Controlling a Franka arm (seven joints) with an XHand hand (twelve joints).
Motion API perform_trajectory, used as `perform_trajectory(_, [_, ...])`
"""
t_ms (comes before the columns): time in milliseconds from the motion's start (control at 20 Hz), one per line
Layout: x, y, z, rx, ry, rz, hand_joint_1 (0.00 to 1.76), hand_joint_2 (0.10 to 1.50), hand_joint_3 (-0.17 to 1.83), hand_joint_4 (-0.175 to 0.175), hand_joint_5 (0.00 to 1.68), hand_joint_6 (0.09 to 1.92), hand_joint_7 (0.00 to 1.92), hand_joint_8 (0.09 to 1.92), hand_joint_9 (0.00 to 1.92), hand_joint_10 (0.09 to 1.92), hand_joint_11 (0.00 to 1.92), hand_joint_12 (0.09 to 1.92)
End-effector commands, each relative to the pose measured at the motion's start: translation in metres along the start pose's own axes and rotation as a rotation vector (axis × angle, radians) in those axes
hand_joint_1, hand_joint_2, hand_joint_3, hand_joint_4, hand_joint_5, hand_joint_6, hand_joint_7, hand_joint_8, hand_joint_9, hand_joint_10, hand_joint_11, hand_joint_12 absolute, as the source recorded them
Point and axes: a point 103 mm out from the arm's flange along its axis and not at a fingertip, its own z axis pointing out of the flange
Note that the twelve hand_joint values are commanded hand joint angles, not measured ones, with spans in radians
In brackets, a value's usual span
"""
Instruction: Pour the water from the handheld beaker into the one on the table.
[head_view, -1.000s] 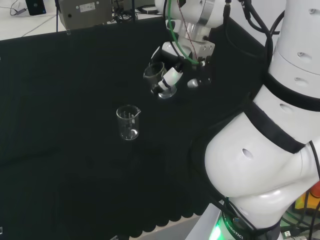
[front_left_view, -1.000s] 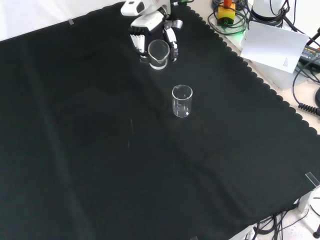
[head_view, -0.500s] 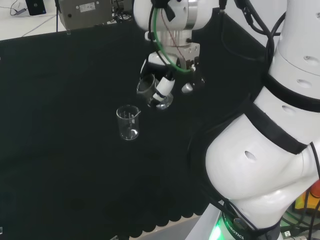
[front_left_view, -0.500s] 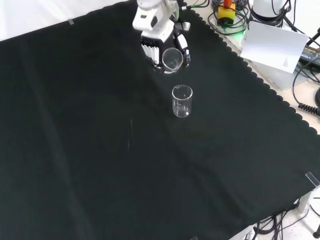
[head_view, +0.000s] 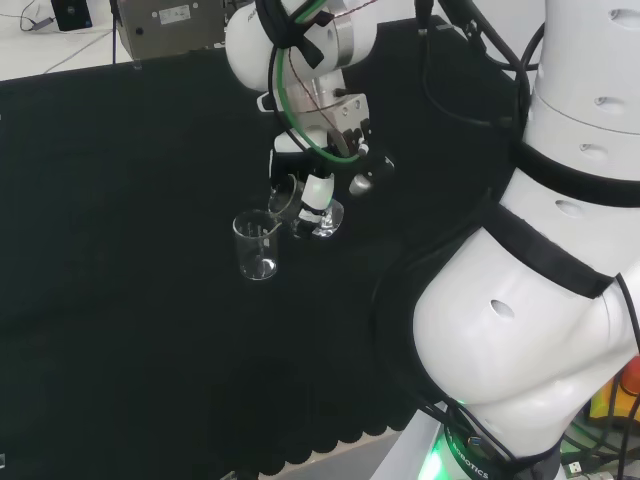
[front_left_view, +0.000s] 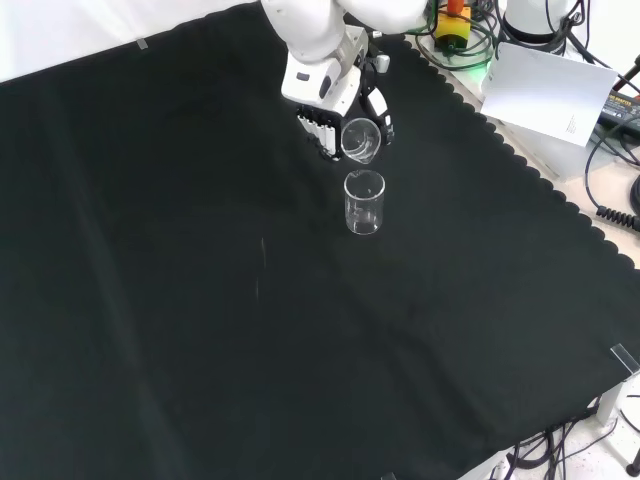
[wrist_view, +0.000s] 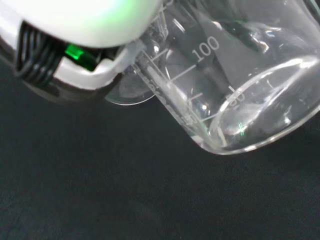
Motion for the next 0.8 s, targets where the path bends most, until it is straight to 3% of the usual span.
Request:
perform_trajectory(50, [0.006,0.003,-0.007,0.036,-0.044,-0.008,1.33,0.58,0.66,-0.175,1.52,0.15,1.61,0.09,1.83,0.09,1.53,0.52])
perform_trajectory(800, [0.012,0.018,-0.023,0.176,-0.152,0.055,1.33,0.58,0.67,-0.175,1.52,0.15,1.62,0.09,1.83,0.09,1.55,0.52])
